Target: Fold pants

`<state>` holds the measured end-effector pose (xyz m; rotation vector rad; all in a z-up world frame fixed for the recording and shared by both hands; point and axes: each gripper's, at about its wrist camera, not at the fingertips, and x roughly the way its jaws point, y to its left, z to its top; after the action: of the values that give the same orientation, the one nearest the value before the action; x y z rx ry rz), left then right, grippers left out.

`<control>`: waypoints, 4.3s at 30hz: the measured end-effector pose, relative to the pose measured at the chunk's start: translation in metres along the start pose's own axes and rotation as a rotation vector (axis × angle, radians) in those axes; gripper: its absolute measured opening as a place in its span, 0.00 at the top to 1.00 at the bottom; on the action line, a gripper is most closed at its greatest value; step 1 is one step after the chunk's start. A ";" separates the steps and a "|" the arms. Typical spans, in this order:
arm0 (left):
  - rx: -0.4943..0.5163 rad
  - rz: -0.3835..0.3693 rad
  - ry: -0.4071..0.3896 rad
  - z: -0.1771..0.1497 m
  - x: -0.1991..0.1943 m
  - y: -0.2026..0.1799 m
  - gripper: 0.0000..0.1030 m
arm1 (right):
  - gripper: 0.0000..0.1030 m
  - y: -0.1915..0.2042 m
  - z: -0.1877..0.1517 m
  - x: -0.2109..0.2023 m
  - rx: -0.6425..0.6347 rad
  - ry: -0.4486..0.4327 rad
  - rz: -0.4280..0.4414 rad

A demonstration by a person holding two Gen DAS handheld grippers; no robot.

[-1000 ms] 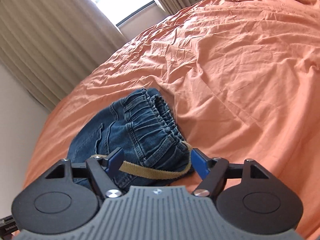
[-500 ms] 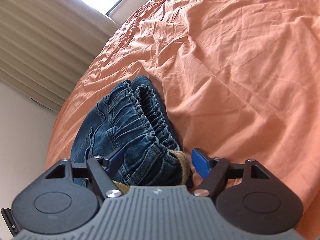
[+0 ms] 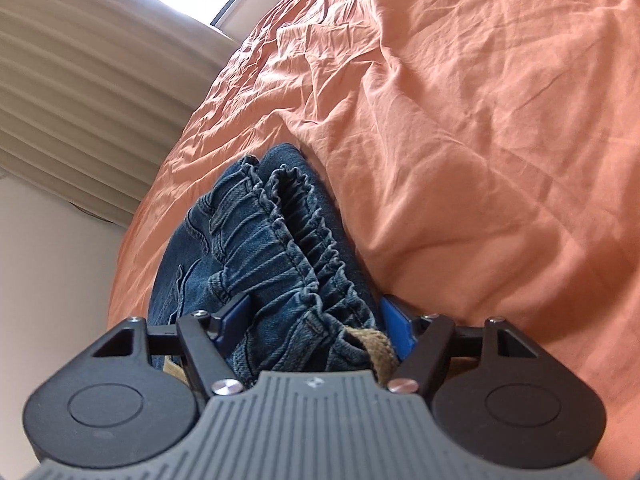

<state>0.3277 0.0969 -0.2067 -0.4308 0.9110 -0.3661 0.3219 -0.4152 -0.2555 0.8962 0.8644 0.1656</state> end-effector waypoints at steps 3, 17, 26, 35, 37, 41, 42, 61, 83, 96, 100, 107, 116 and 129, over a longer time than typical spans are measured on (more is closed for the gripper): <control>0.000 -0.026 0.007 0.003 0.004 0.002 0.38 | 0.39 0.002 0.001 0.006 -0.015 -0.002 -0.002; 0.026 0.013 -0.064 0.003 -0.009 -0.013 0.94 | 0.75 0.018 -0.002 -0.011 -0.152 -0.036 0.045; 0.050 0.081 -0.108 0.000 -0.039 -0.034 0.95 | 0.80 0.078 -0.005 -0.045 -0.278 -0.043 0.092; 0.063 0.204 -0.160 0.015 -0.112 -0.010 0.95 | 0.80 0.160 -0.048 -0.028 -0.399 0.020 0.183; 0.044 0.238 -0.173 0.021 -0.134 0.005 0.95 | 0.80 0.180 -0.062 -0.014 -0.409 0.033 0.218; 0.033 0.337 -0.207 0.035 -0.171 0.037 0.95 | 0.80 0.225 -0.095 0.023 -0.429 0.079 0.276; 0.029 0.355 -0.213 0.039 -0.179 0.045 0.95 | 0.80 0.235 -0.103 0.033 -0.433 0.089 0.288; -0.074 0.502 -0.209 0.028 -0.164 0.186 0.94 | 0.78 0.232 -0.200 0.156 -0.428 0.226 0.209; -0.073 0.620 -0.067 -0.024 -0.219 0.169 0.72 | 0.51 0.279 -0.200 0.117 -0.632 0.188 -0.033; 0.134 0.668 -0.391 -0.035 -0.300 0.007 0.69 | 0.31 0.347 -0.212 -0.058 -0.850 -0.118 0.126; 0.202 0.638 -0.542 -0.057 -0.319 -0.058 0.51 | 0.22 0.354 -0.231 -0.113 -0.941 -0.241 0.130; 0.218 0.642 -0.674 -0.108 -0.330 -0.124 0.10 | 0.22 0.332 -0.276 -0.174 -0.971 -0.363 0.132; 0.213 0.721 -0.606 -0.147 -0.288 -0.134 0.01 | 0.21 0.300 -0.323 -0.160 -0.964 -0.338 0.071; 0.153 0.740 -0.409 -0.175 -0.251 -0.104 0.01 | 0.21 0.279 -0.349 -0.117 -0.988 -0.221 0.001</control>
<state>0.0312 0.0924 -0.0792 -0.0034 0.5803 0.3229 0.0532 -0.0770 -0.0915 -0.0157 0.4699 0.4377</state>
